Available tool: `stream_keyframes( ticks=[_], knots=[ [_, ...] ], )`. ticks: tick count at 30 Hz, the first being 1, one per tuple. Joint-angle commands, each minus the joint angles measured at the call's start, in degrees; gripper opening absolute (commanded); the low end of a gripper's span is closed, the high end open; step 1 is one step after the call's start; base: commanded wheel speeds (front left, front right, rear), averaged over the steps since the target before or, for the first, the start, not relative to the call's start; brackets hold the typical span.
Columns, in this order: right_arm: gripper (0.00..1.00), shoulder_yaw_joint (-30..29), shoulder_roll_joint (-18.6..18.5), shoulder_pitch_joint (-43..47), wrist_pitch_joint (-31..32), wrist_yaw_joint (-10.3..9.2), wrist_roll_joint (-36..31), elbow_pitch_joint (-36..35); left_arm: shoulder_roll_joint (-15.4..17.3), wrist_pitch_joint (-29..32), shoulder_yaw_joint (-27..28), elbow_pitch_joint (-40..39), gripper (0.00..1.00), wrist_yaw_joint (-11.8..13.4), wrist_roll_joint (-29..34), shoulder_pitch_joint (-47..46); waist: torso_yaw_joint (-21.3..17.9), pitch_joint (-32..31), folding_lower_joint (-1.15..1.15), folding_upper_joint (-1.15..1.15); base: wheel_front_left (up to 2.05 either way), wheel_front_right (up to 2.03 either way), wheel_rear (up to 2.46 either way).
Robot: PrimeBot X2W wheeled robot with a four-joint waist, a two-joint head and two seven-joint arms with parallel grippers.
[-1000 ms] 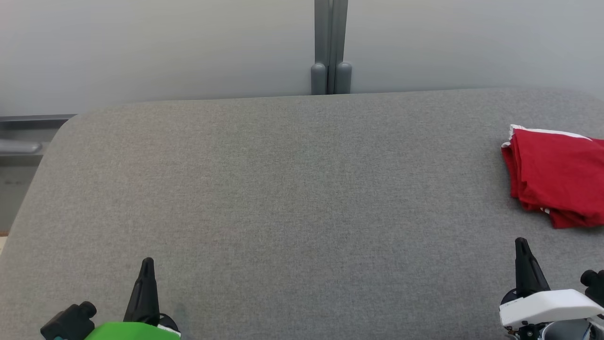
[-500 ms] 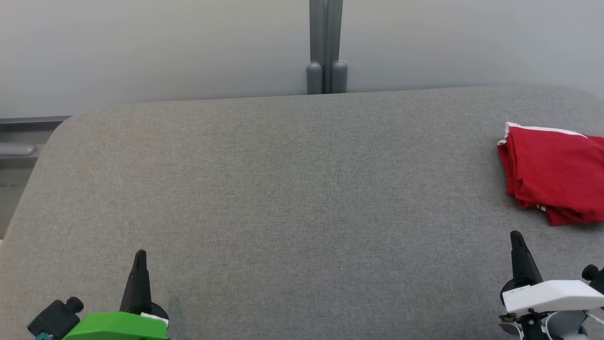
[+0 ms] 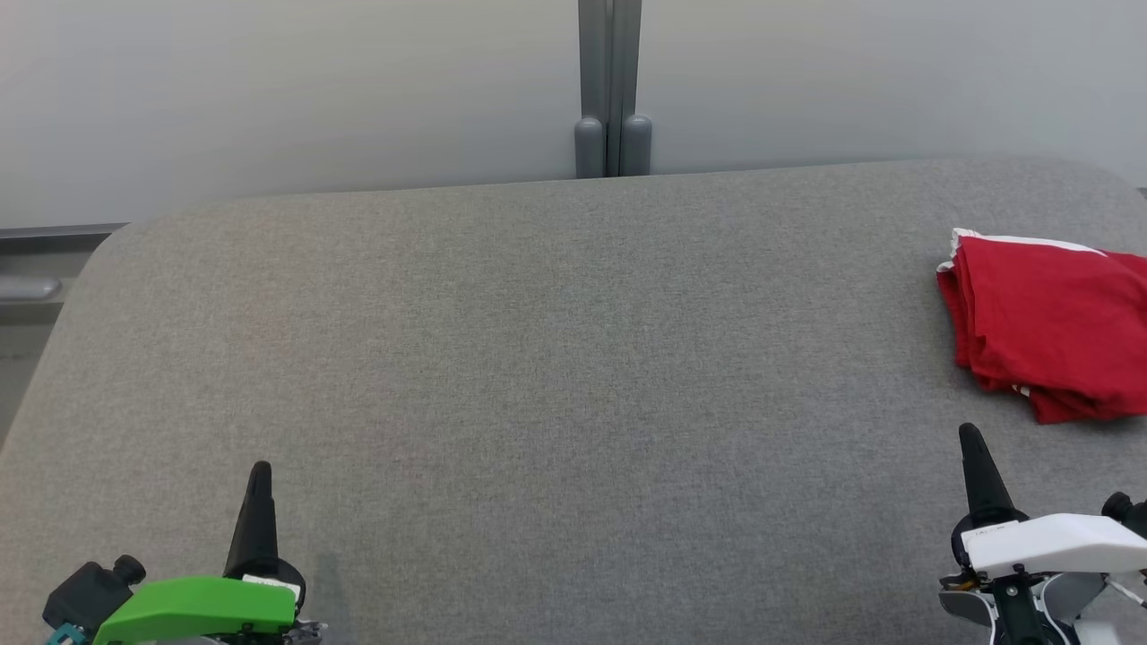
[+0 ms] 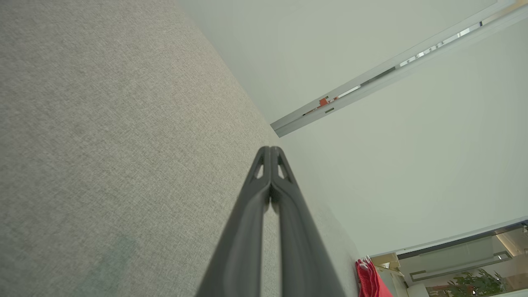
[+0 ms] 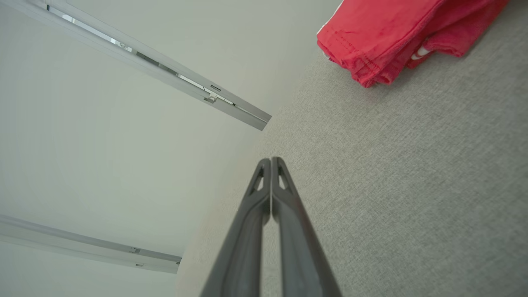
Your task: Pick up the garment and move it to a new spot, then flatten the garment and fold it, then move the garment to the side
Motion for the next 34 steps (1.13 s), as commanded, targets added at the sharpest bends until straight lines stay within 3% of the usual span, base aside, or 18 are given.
stream_keyframes(
  ticks=[1,34],
  knots=[
    [0.0,0.14,-0.36,-1.22,0.48,-0.03,1.97,-0.24,0.54,0.34,0.46,-0.24,0.0,-0.31,-1.81,-1.58,-0.08,0.01,0.0,0.0,0.0,0.0,0.0],
    [0.0,0.84,-0.45,-4.22,5.01,-0.03,20.79,1.21,0.45,5.0,2.54,1.13,0.0,-0.4,-18.22,-4.69,-1.58,0.25,0.0,0.0,0.0,0.0,0.0]
  ],
)
